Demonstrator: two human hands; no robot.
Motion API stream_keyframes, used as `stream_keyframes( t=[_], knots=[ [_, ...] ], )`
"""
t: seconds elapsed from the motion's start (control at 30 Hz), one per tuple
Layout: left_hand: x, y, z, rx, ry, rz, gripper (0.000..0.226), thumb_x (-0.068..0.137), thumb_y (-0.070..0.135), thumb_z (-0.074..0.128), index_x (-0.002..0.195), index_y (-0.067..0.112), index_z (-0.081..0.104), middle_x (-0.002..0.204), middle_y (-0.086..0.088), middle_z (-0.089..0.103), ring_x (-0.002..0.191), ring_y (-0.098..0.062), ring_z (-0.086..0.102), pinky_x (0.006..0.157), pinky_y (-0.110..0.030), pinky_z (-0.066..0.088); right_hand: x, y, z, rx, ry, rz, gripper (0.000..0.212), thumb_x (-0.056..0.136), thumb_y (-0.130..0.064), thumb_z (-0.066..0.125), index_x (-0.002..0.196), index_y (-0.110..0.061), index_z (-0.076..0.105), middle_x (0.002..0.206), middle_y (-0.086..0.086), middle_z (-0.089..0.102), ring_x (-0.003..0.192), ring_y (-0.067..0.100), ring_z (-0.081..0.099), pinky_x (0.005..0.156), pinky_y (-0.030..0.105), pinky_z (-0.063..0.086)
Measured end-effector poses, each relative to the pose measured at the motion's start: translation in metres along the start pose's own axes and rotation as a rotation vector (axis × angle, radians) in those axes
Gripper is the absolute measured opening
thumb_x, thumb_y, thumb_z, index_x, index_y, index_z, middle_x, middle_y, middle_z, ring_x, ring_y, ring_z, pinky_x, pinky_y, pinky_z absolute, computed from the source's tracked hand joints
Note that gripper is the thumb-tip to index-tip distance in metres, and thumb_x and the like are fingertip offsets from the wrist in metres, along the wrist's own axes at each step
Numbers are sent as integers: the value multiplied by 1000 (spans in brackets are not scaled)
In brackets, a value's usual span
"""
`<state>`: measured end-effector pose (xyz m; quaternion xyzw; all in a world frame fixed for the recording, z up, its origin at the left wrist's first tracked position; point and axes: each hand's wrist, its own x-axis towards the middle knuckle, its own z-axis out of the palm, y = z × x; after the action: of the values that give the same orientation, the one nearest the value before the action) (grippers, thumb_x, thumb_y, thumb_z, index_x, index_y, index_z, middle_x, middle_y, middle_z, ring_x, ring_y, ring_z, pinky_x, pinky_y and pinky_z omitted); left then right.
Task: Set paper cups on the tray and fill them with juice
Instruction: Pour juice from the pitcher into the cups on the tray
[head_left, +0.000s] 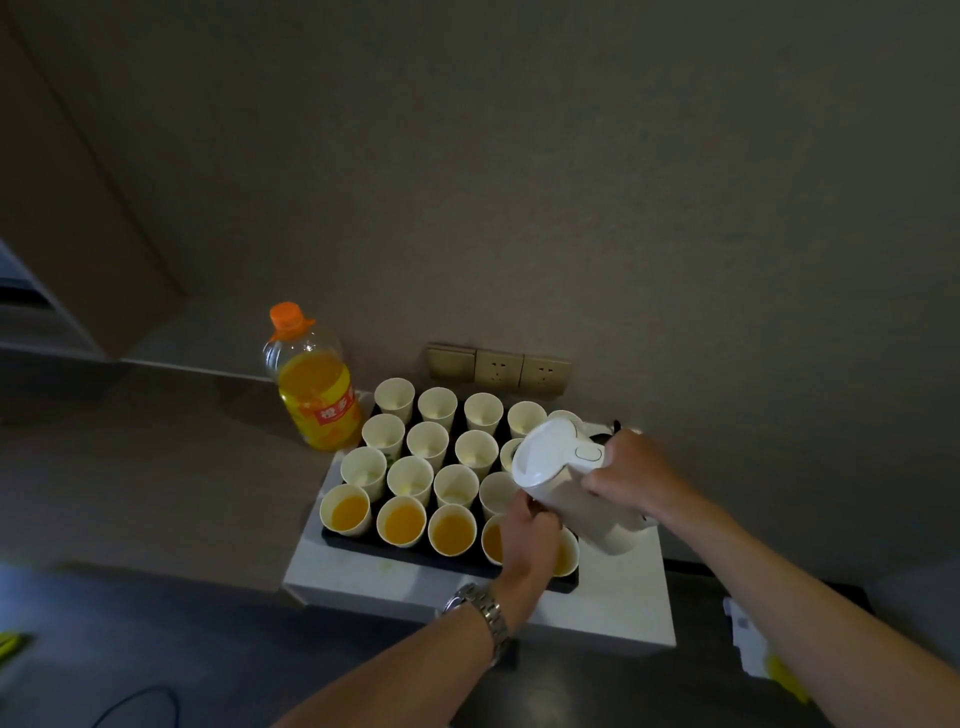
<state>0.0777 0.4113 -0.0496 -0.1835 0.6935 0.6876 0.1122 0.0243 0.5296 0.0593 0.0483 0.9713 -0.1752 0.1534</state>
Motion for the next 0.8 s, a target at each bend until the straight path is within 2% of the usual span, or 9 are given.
stream_keyframes(
  t=[0.2,0.4,0.57,0.7,0.8],
  knots=[
    [4,-7,-2,-24,4,-10,31,89,-4,51,115,10,60,93,3,61,91,-12,56,71,-18,45,5,-3,5,-4,-25,-12,29,78,-26,72,61,-14,51,61,0,50,57,13,48,50,25,31],
    [9,-15,1,-81,-13,-55,38,88,-4,50,120,16,60,105,-2,65,100,-19,59,85,-29,53,9,-7,7,-33,-42,6,30,75,-21,70,60,-15,45,59,0,45,54,15,44,50,26,26],
    [10,-21,4,-96,-28,-95,38,89,-3,49,111,27,59,105,-2,66,101,-18,60,93,-37,54,14,-8,9,-73,-54,12,28,73,-21,67,62,-17,42,61,1,47,54,15,44,48,25,26],
    [11,-26,8,-120,-29,-111,39,90,-4,49,117,20,62,105,-4,66,102,-20,61,95,-40,54,19,-5,14,-100,-41,14,21,71,-22,68,67,-15,49,67,1,53,57,16,50,49,25,30],
    [11,-27,9,-121,-29,-119,37,88,-5,50,110,21,64,103,-5,68,101,-21,62,94,-41,55,20,-6,15,-121,-38,7,22,75,-24,68,69,-15,49,69,1,54,59,15,51,48,25,31]
  ],
)
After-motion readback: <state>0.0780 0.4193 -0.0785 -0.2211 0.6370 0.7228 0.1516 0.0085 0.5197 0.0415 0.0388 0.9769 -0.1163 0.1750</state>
